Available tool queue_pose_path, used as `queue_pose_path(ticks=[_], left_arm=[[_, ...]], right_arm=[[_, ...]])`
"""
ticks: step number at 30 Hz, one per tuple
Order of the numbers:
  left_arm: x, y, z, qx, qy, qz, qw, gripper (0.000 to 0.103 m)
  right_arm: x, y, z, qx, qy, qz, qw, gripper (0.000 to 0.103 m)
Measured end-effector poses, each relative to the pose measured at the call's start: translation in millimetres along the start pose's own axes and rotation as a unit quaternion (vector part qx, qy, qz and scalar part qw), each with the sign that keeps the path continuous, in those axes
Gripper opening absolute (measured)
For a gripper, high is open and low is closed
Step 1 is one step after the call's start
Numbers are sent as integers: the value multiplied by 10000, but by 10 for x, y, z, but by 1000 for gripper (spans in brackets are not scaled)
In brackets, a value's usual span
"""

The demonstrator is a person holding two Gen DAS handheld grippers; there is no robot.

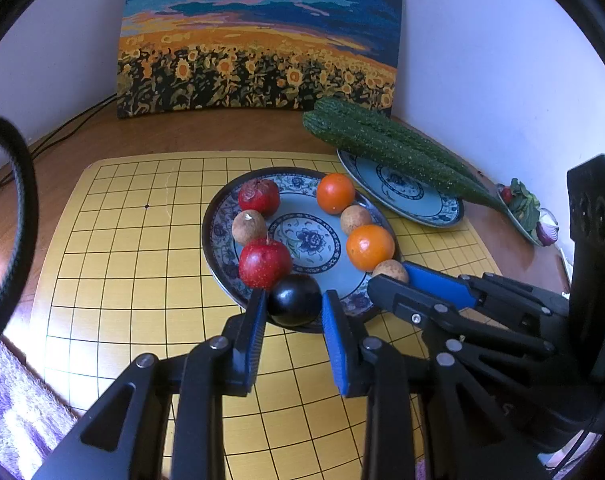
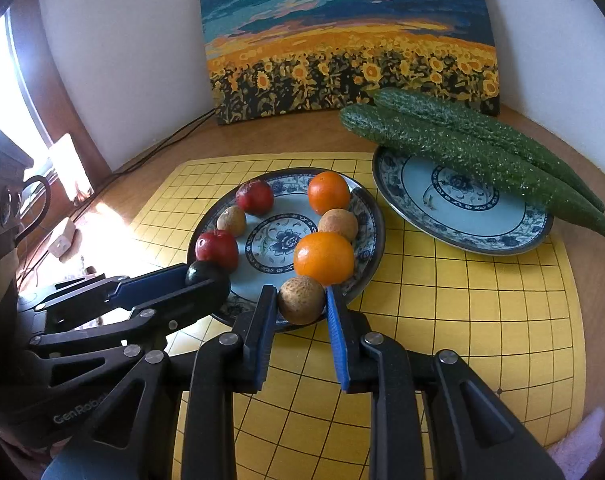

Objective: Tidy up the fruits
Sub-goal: 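Carry the plum with the left tool while the right tool carries the brown fruit to the plate, then open the right tool onto the plate while the left tool releases the plum there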

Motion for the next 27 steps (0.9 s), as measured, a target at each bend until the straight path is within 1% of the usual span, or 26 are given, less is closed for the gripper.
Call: queue_pose_path(ticks=[13, 14, 18, 22, 27], left_arm=[[1, 1, 3, -2, 2, -3, 10000, 29], [2, 2, 1, -1, -4, -6, 10000, 29], [-2, -1, 5, -5, -34, -36, 10000, 30], [-7, 6, 5, -2, -22, -28, 10000, 29], [-8, 7, 8, -6, -20, -29, 10000, 29]], right_arm=[[3, 1, 16, -13, -29, 22, 10000, 26], [3, -1, 19, -2, -13, 47, 10000, 27], [46, -3, 9, 16, 114, 58, 9999, 36], [42, -39, 2, 29, 97, 44, 9999, 38], [28, -95, -23, 53, 68, 9, 10000, 43]])
Point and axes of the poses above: each gripper's, at about its wrist camera, not at the fingertips, and y roughly the way its jaws point, x to its right, z to its top, the point moved 8 cm from there along y, roughly the way its jaws point, and after that the axes turned 13 degrees about -y, right-handed, at the moved point
